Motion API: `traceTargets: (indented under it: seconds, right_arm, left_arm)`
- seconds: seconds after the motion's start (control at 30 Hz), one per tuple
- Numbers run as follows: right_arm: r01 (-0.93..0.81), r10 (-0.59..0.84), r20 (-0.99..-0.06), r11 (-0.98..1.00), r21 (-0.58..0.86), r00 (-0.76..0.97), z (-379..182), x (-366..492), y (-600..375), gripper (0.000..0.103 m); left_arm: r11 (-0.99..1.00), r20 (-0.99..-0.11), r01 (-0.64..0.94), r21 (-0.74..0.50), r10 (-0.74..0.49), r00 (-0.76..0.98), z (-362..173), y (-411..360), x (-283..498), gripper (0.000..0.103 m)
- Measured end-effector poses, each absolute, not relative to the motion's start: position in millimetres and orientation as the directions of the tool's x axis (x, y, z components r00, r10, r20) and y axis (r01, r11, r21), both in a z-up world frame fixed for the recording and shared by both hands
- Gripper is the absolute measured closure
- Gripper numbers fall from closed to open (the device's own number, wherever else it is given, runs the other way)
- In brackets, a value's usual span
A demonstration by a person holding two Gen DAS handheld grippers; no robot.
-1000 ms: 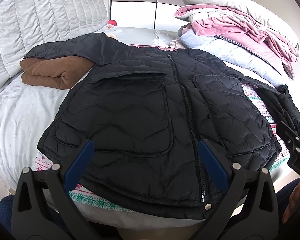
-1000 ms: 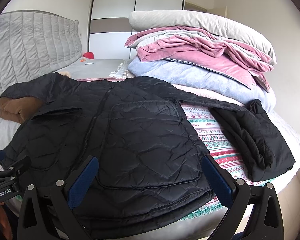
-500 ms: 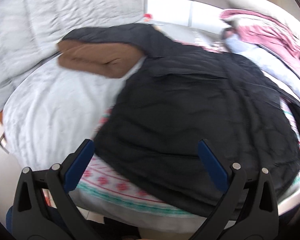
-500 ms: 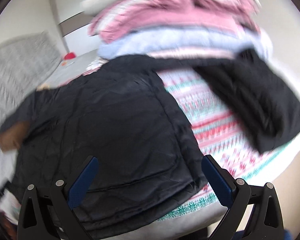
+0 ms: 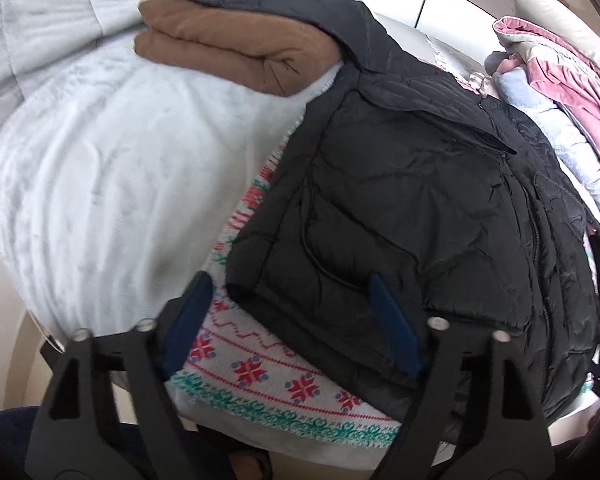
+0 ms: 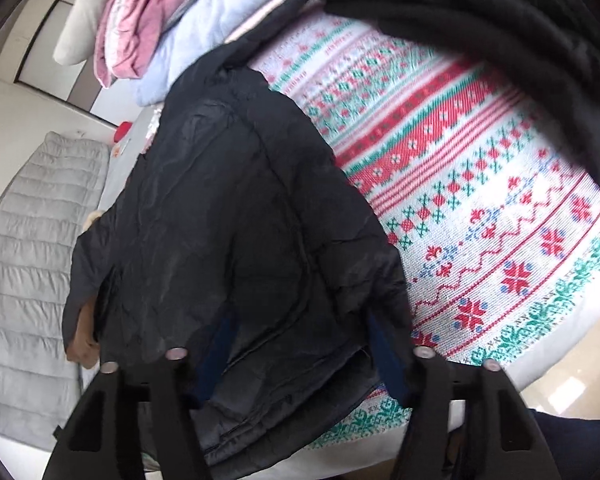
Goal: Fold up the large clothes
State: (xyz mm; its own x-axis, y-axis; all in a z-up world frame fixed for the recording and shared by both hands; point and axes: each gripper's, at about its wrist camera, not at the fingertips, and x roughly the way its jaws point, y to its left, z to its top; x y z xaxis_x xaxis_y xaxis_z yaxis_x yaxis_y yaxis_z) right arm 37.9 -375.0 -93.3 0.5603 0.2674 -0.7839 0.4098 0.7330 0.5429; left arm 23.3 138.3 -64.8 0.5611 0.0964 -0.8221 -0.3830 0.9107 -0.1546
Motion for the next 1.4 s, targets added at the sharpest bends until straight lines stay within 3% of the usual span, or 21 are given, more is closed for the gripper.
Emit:
traceTargets:
  seconds: [0.03, 0.07, 0.1, 0.17, 0.33, 0.43, 0.63, 0.8, 0.87, 1.03, 1.1, 1.13, 1.2, 1.4]
  right_arm:
    - [0.412, 0.264, -0.786, 0.734, 0.54, 0.559, -95, 38, -375, 0.064]
    - [0.414, 0.258, -0.785, 0.734, 0.538, 0.563, -95, 38, -377, 0.081]
    - [0.412, 0.258, -0.777, 0.729, 0.546, 0.574, -96, 38, -379, 0.09]
    - [0.399, 0.257, -0.748, 0.717, 0.572, 0.612, -91, 35, -384, 0.093]
    - [0.392, 0.089, -0.709, 0.781, 0.486, 0.7, -53, 22, -387, 0.095]
    - [0.414, 0.063, -0.733, 0.791, 0.45, 0.677, -54, 24, -390, 0.095]
    - [0.399, 0.075, -0.76, 0.815, 0.42, 0.645, -55, 22, -382, 0.089]
    - [0.405, 0.01, -0.675, 0.793, 0.455, 0.738, -20, 3, -401, 0.048]
    - [0.388, -0.005, -0.619, 0.783, 0.486, 0.785, -1, 1, -412, 0.047]
    - [0.331, 0.058, -0.504, 0.69, 0.644, 0.862, 36, 31, -444, 0.047]
    - [0.311, 0.062, -0.452, 0.643, 0.7, 0.89, 51, 41, -461, 0.045]
    - [0.303, 0.063, -0.434, 0.627, 0.718, 0.899, 58, 53, -469, 0.042]
    - [0.3, 0.086, -0.435, 0.605, 0.738, 0.896, 62, 80, -481, 0.029]
    - [0.423, 0.061, -0.595, 0.647, 0.635, 0.801, 20, 165, -500, 0.027]
  left_arm:
    - [0.91, -0.826, -0.378, -0.168, 0.079, 0.558, -67, 138, 25, 0.045]
    - [0.911, -0.83, -0.372, -0.175, 0.067, 0.554, -69, 137, 26, 0.062]
    - [0.915, -0.829, -0.37, -0.164, 0.075, 0.553, -69, 135, 27, 0.077]
    - [0.926, -0.816, -0.358, -0.122, 0.112, 0.567, -65, 128, 26, 0.091]
    - [0.953, -0.768, -0.297, -0.066, 0.141, 0.624, -52, 104, 13, 0.093]
    - [0.962, -0.764, -0.274, -0.012, 0.168, 0.622, -54, 92, 9, 0.093]
    - [0.936, -0.783, -0.329, -0.123, 0.112, 0.612, -48, 120, 6, 0.085]
    - [0.914, -0.749, -0.361, -0.186, 0.106, 0.654, -24, 131, -8, 0.066]
    - [0.894, -0.736, -0.38, -0.236, 0.091, 0.671, -13, 138, -6, 0.056]
    - [0.843, -0.706, -0.392, -0.367, 0.022, 0.708, 22, 138, 27, 0.043]
    - [0.848, -0.681, -0.378, -0.371, 0.028, 0.732, 40, 126, 46, 0.023]
    - [0.853, -0.665, -0.372, -0.367, 0.038, 0.746, 49, 119, 55, 0.021]
    - [0.872, -0.638, -0.355, -0.337, 0.066, 0.767, 69, 101, 82, 0.018]
    - [0.921, -0.674, -0.24, -0.307, -0.033, 0.738, 74, 60, 168, 0.013]
